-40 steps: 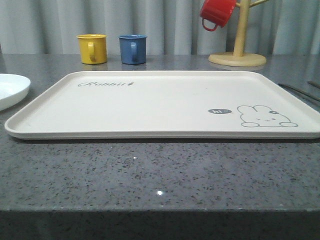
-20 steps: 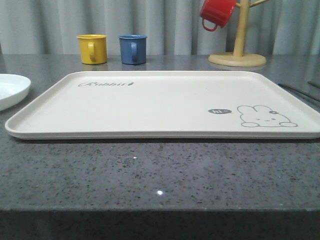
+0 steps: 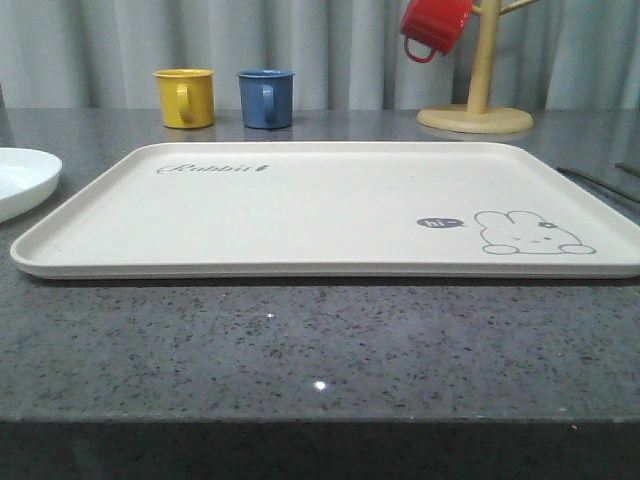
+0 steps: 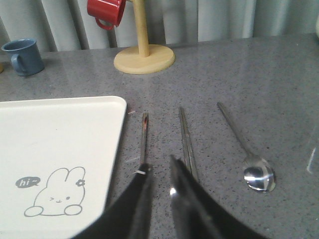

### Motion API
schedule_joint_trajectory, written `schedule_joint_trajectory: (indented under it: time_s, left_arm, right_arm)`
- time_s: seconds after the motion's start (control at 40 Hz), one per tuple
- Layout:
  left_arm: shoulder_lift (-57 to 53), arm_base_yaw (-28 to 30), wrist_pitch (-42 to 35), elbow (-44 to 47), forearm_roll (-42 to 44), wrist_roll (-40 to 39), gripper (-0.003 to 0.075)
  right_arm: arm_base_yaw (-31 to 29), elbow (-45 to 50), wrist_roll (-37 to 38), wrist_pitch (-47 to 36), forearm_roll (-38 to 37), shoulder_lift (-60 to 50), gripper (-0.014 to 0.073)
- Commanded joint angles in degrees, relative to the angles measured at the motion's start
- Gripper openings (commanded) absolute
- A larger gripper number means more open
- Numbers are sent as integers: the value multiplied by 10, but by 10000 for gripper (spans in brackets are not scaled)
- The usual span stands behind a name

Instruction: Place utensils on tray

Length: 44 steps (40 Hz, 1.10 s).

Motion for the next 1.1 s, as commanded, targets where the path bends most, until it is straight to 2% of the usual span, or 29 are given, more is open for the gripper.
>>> schedule_joint_trajectory:
  time_s: [0.0,0.05,0.12,0.2,0.68,0.85,1.07]
  left_arm:
    - [8,0,-44,-22,-6,-4,399]
    - [8,0,-44,-22,-6,-4,510]
    - [8,0,-44,-22,-6,-4,636]
    - [8,0,-45,-22,-6,-4,681]
    - [27,-2,-50,-29,-13,-4,680]
    - [133,-32,73,-123,-13,1,676]
    - [343,-114,288,-299,-10,62,573]
  right_arm:
    - [-3,-20,-3,-40,0,9,374]
    - [-3,-20,-3,-40,0,9,454]
    - [-3,-20,-3,-40,0,9,540]
    - [-3,-20,-3,-40,0,9,571]
    - [-3,-19,-3,-39,0,9,571]
    - [-3,-18,-3,-39,0,9,571]
    - [-3,-18,-3,-39,0,9,571]
